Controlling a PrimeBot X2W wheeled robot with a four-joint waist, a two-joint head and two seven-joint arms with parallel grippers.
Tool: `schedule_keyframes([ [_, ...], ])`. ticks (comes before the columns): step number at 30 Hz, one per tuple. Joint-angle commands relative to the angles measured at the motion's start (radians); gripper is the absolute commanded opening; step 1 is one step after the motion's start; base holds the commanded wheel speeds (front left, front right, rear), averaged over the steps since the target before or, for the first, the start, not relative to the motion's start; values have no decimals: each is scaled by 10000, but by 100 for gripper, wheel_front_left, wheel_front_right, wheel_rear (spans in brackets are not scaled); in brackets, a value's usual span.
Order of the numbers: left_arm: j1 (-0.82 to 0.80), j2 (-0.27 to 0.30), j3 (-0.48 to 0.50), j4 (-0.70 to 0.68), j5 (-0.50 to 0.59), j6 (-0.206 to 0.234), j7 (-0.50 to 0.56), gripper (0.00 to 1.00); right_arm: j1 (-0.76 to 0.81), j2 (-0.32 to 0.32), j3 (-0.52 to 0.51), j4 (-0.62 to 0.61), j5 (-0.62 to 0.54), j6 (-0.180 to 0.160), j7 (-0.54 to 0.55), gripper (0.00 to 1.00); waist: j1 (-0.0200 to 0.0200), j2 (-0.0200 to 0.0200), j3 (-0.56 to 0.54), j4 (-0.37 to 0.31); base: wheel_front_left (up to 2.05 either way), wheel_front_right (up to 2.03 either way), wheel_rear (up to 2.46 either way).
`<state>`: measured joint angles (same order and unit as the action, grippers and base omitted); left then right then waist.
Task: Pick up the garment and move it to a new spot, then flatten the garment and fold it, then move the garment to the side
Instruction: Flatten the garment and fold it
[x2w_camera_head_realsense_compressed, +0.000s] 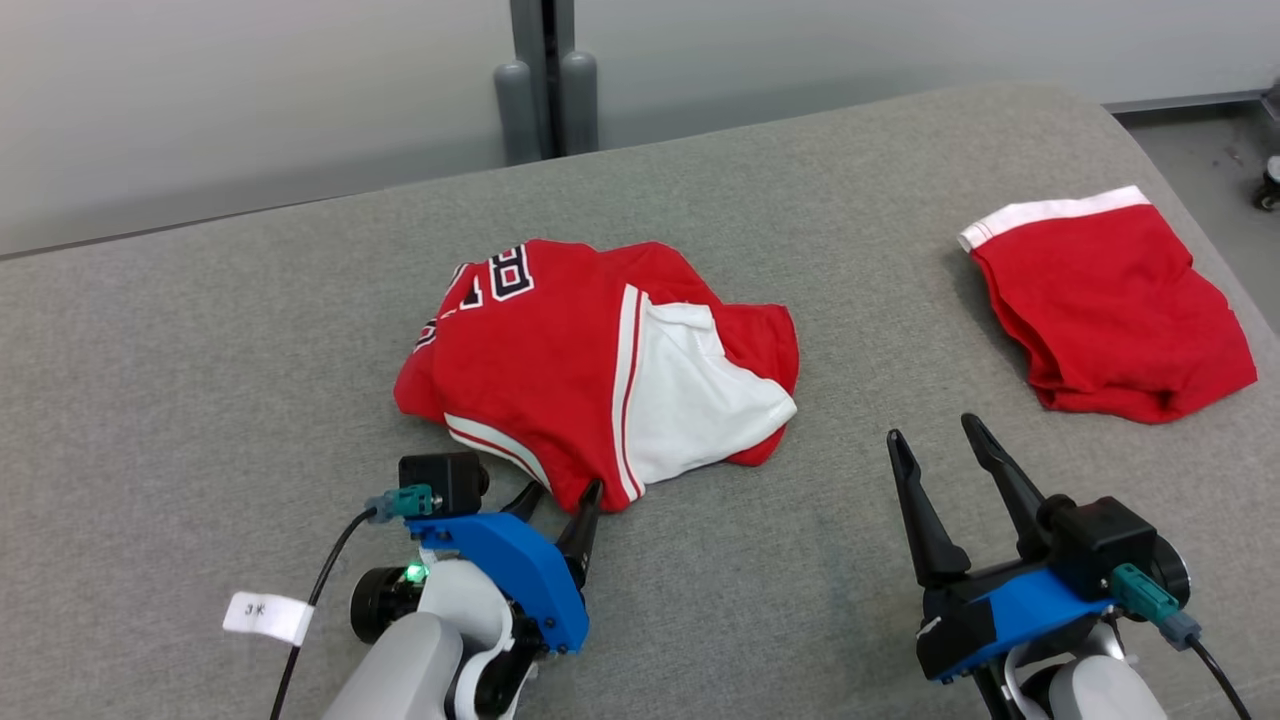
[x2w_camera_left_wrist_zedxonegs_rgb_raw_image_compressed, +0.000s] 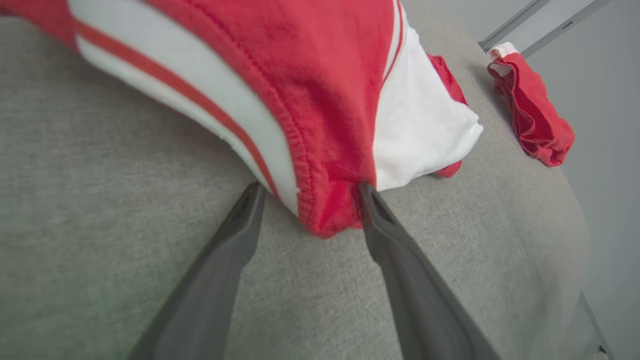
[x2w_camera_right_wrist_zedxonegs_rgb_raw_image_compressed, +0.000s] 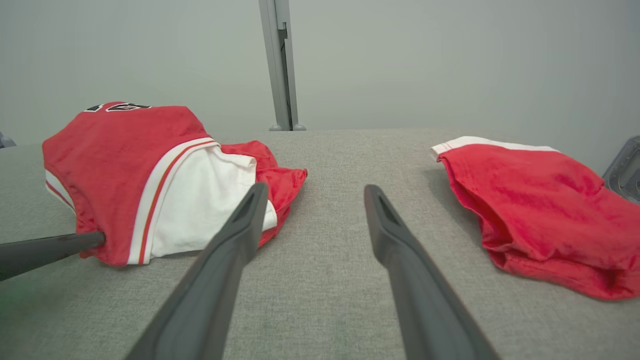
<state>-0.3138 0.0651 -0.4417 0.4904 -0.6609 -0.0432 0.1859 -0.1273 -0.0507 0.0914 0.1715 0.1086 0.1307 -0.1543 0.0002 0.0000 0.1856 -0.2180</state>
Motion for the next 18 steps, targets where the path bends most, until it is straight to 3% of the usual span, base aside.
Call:
schedule_keyframes([
  [1, -297, 12, 5, 145, -68, 92, 87, 100, -161, 1, 13, 8, 91, 1, -82, 100, -2, 0, 31, -66, 0, 0, 0],
  [5, -680, -50, -63, 610, -169, 188, 159, 100, -154, 1, 29, 18, 57, 1, -102, 100, -2, 0, 15, -202, 0, 0, 0],
  [6, -811, -49, -65, 644, -89, 228, 12, 20, -154, 2, 23, 24, 40, 1, -88, 100, -2, 0, 1, -220, 0, 0, 0],
  [7, -910, -57, -70, 671, -50, 244, -113, 0, -160, 2, -5, 23, 14, 1, -89, 100, -2, 0, -14, -227, 0, 0, 0],
  [12, -1598, -27, -347, 314, 386, 18, -703, 0, -37, 4, -47, -27, 18, 1, -75, 100, -2, 0, -262, -114, 0, 0, 0],
  [18, -3569, -117, -1029, -341, 577, -380, -622, 0, 79, 1, 19, -57, 32, 1, 19, 100, -2, 0, -644, 89, 0, 0, 0],
])
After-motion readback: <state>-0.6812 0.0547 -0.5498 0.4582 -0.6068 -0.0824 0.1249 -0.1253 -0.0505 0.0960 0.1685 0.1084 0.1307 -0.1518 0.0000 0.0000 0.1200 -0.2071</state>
